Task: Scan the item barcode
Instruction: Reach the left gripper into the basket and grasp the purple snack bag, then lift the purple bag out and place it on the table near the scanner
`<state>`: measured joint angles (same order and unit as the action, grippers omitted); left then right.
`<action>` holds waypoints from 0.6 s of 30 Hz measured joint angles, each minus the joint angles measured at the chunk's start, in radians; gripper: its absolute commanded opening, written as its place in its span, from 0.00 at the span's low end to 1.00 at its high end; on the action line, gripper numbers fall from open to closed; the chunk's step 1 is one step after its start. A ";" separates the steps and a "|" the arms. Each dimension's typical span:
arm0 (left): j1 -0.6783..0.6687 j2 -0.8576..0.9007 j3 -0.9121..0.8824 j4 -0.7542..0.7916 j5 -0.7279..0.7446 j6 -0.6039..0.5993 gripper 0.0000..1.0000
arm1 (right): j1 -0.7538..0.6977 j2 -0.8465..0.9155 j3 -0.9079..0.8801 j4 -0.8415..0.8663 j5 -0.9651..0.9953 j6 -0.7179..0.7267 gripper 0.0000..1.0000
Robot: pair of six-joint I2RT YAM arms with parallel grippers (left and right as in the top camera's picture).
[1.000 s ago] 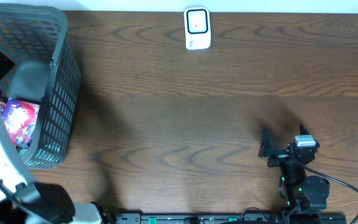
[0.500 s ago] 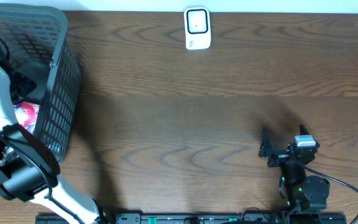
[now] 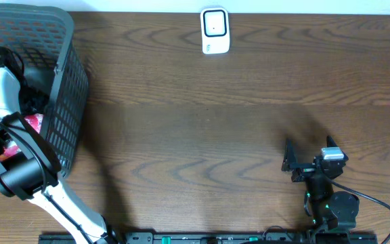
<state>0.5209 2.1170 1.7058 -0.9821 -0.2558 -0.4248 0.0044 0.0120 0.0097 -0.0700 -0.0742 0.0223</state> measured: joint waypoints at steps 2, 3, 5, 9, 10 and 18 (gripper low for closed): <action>0.000 0.000 0.000 -0.016 0.000 0.003 0.41 | 0.000 0.000 0.000 0.000 0.000 0.000 0.99; 0.000 0.000 0.000 -0.020 0.000 0.004 0.32 | 0.000 0.000 0.000 0.000 0.000 0.000 0.99; 0.000 0.000 0.000 -0.033 0.000 0.002 0.10 | 0.000 0.000 0.000 0.000 0.000 0.000 0.99; 0.000 -0.001 0.000 -0.066 -0.001 0.010 0.07 | 0.000 0.000 0.000 0.000 0.000 0.000 0.99; 0.000 -0.002 0.000 -0.075 0.000 0.010 0.07 | 0.000 0.000 0.000 0.000 0.000 0.000 0.99; 0.000 -0.096 0.002 -0.105 0.040 0.010 0.07 | 0.000 0.000 0.000 0.000 0.000 0.000 0.99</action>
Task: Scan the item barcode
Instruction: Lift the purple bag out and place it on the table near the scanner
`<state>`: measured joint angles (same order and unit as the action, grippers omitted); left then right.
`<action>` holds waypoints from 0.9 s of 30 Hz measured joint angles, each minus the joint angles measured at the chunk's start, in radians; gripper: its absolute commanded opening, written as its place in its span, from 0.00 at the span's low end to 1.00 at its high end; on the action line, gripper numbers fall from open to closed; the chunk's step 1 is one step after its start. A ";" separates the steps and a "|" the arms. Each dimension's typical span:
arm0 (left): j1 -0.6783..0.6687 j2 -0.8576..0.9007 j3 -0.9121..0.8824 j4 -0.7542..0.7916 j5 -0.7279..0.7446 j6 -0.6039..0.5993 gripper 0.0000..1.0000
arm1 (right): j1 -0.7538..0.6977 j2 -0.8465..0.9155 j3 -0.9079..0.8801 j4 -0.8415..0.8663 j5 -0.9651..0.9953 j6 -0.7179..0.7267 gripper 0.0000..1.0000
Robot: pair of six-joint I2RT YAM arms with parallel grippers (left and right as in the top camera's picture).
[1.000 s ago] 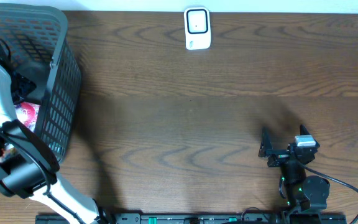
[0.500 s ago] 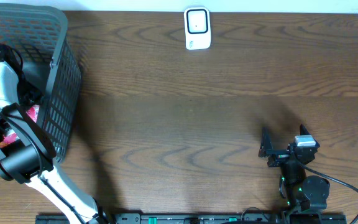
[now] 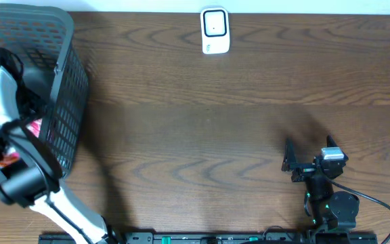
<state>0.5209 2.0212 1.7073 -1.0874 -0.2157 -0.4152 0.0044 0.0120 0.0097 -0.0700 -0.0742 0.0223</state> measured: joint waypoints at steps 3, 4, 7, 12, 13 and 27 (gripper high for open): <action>0.000 -0.130 0.011 0.062 0.047 0.000 0.07 | 0.000 0.000 0.000 0.000 0.000 0.000 0.99; 0.000 -0.185 0.016 0.093 0.071 0.000 0.07 | 0.000 0.000 0.000 0.000 0.000 0.000 0.99; 0.000 -0.349 0.037 0.177 0.142 -0.001 0.07 | 0.000 0.000 0.000 0.000 0.000 0.000 0.99; 0.000 -0.579 0.063 0.299 0.247 -0.014 0.07 | 0.000 0.000 0.000 0.000 0.000 0.000 0.99; 0.000 -0.614 0.064 0.316 0.269 -0.023 0.07 | 0.000 0.000 0.000 0.000 0.000 0.000 0.99; -0.423 -0.704 0.061 0.381 0.677 -0.060 0.07 | 0.000 0.000 0.000 0.000 0.000 0.000 0.99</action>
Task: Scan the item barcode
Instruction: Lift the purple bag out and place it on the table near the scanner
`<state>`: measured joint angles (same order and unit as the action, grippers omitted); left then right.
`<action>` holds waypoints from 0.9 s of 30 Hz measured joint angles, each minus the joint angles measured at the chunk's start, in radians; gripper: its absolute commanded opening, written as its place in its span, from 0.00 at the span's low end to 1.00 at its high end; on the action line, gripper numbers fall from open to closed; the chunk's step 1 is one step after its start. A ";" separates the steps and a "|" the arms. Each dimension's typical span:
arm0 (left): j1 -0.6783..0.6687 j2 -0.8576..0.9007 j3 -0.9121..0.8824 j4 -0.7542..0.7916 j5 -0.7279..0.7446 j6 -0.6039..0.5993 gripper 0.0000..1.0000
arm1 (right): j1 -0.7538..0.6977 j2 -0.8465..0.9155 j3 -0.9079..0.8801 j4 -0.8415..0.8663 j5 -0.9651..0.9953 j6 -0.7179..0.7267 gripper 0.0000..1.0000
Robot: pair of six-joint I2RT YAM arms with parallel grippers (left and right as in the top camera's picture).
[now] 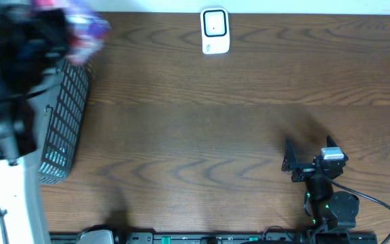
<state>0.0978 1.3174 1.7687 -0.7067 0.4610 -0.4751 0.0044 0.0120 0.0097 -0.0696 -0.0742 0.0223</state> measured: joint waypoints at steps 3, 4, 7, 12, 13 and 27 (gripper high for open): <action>-0.171 0.043 -0.010 -0.052 0.011 0.084 0.07 | 0.000 0.000 0.000 0.000 0.000 0.000 0.99; -0.220 0.062 -0.011 -0.085 0.004 0.108 0.07 | 0.000 0.000 0.000 0.000 0.000 0.000 0.99; -0.350 0.136 -0.015 -0.183 -0.052 0.163 0.07 | 0.000 0.000 0.000 0.000 0.000 0.000 0.99; -0.498 0.290 -0.023 -0.256 -0.168 0.201 0.08 | 0.000 0.000 0.000 0.000 0.000 0.000 0.99; -0.521 0.325 -0.024 -0.257 -0.182 0.206 0.07 | 0.000 0.000 0.000 0.000 0.000 0.000 0.99; -0.659 0.674 -0.026 -0.150 -0.229 0.221 0.87 | 0.000 0.000 0.000 0.000 0.000 0.000 0.99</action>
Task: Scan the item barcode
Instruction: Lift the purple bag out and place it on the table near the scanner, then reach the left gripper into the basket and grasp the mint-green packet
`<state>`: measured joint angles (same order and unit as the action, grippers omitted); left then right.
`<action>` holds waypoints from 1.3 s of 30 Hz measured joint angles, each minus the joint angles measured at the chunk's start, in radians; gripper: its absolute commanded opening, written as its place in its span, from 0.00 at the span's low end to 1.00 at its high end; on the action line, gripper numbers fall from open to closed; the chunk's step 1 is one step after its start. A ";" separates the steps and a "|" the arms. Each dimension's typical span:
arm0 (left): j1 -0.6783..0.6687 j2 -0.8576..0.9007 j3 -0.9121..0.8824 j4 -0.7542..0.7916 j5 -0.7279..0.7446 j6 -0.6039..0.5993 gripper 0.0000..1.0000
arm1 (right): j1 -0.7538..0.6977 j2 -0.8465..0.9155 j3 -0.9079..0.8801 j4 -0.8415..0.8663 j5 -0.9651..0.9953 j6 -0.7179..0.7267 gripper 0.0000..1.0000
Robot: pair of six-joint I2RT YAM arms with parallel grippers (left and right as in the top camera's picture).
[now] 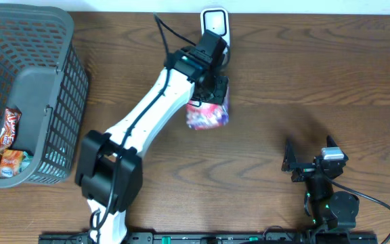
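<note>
The white barcode scanner (215,19) stands at the table's far edge, its lower part hidden behind my left wrist. My left arm reaches diagonally across the table. Its gripper (212,96) is shut on a pink and purple snack packet (207,115), which hangs just in front of the scanner on the near side. My right gripper (288,159) rests low at the front right with its fingers apart and nothing between them, far from the packet.
A grey mesh basket (66,102) sits at the left edge with two orange-red snack packets (5,142) in its bottom. Bare brown table (283,81) spreads between the scanner and the right arm.
My left arm was raised close to the camera over the basket's far corner with the packet. Now it is stretched out to the right, holding the packet in front of the scanner. The right arm has not moved.
My left arm was down inside the basket among the packets at the two oldest moments. Then it was up above the basket with a pink and purple packet. Now the packet hangs in front of the scanner. The right arm stayed still throughout.
</note>
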<state>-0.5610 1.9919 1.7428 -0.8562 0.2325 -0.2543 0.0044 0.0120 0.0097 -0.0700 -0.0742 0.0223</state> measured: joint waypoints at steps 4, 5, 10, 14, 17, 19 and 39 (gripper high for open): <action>0.000 -0.005 0.006 0.004 0.005 -0.003 0.90 | 0.000 0.000 0.000 0.000 0.000 0.000 0.99; 0.002 -0.007 0.008 0.004 0.005 -0.003 0.90 | 0.000 0.000 0.000 0.000 0.000 0.000 0.99; 0.050 -0.076 0.057 0.006 0.005 -0.003 0.90 | 0.000 0.000 0.000 0.000 0.000 0.000 0.99; 0.153 -0.231 0.089 0.031 -0.008 -0.003 0.91 | 0.000 0.000 0.000 0.000 0.000 0.000 0.99; 0.286 -0.375 0.113 0.036 -0.083 0.001 0.97 | 0.000 0.000 0.000 0.000 0.000 0.000 0.99; 0.379 -0.444 0.126 0.034 -0.146 -0.001 0.98 | 0.000 0.000 0.000 0.000 0.000 0.000 0.99; 1.166 -0.339 -0.014 -0.221 -0.311 -0.244 0.99 | 0.000 0.001 0.000 0.000 0.000 0.000 0.99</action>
<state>0.6052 1.6527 1.7290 -1.0775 -0.0788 -0.4980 0.0044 0.0128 0.0097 -0.0700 -0.0738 0.0223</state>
